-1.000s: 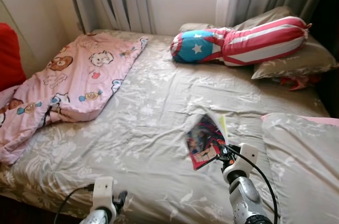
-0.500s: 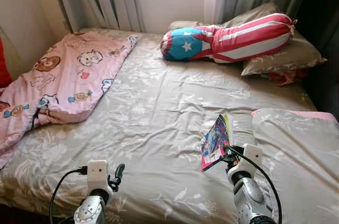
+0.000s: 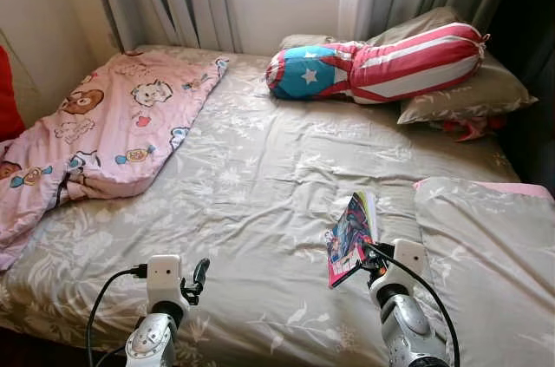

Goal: Clean up the room

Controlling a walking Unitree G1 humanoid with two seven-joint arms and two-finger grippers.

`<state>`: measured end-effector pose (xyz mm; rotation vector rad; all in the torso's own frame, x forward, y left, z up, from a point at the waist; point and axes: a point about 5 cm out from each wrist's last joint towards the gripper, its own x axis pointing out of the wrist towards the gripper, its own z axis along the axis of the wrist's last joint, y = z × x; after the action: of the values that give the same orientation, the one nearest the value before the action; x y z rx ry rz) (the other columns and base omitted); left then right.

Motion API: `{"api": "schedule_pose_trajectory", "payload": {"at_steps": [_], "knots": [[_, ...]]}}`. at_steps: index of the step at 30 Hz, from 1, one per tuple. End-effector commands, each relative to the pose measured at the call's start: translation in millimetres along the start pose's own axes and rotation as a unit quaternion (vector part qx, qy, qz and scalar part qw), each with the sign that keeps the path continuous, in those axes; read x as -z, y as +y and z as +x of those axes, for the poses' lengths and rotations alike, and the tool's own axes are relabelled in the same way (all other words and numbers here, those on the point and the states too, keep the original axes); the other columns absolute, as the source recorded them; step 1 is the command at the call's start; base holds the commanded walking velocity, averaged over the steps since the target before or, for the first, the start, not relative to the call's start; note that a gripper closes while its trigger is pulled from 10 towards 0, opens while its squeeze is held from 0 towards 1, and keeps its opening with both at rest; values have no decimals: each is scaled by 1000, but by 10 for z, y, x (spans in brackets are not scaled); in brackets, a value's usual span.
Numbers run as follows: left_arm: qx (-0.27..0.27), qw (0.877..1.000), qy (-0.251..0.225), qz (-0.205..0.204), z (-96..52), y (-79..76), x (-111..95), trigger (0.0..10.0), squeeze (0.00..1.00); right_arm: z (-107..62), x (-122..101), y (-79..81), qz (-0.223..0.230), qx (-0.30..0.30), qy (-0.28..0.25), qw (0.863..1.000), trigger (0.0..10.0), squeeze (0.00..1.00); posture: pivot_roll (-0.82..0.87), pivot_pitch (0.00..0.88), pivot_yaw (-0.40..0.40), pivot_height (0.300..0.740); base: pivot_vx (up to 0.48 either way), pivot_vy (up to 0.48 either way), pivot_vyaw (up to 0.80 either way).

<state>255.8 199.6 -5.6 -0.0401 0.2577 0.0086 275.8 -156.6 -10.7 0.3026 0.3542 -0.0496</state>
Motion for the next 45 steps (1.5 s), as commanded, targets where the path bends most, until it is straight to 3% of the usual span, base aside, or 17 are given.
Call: {"api": "schedule_pose_trajectory", "payload": {"at_steps": [1, 45], "knots": [[0, 1000, -2, -6, -2, -6, -11, 10000, 0, 26, -80, 25, -9, -5, -18, 1000, 10000, 0, 53, 0, -29, 691, 0, 0, 0], [13, 1000, -11, -11, -31, -57, -24, 10000, 0, 30, -69, 10, -14, 11, -10, 1000, 10000, 0, 64, 0, -34, 672, 0, 0, 0]]}}
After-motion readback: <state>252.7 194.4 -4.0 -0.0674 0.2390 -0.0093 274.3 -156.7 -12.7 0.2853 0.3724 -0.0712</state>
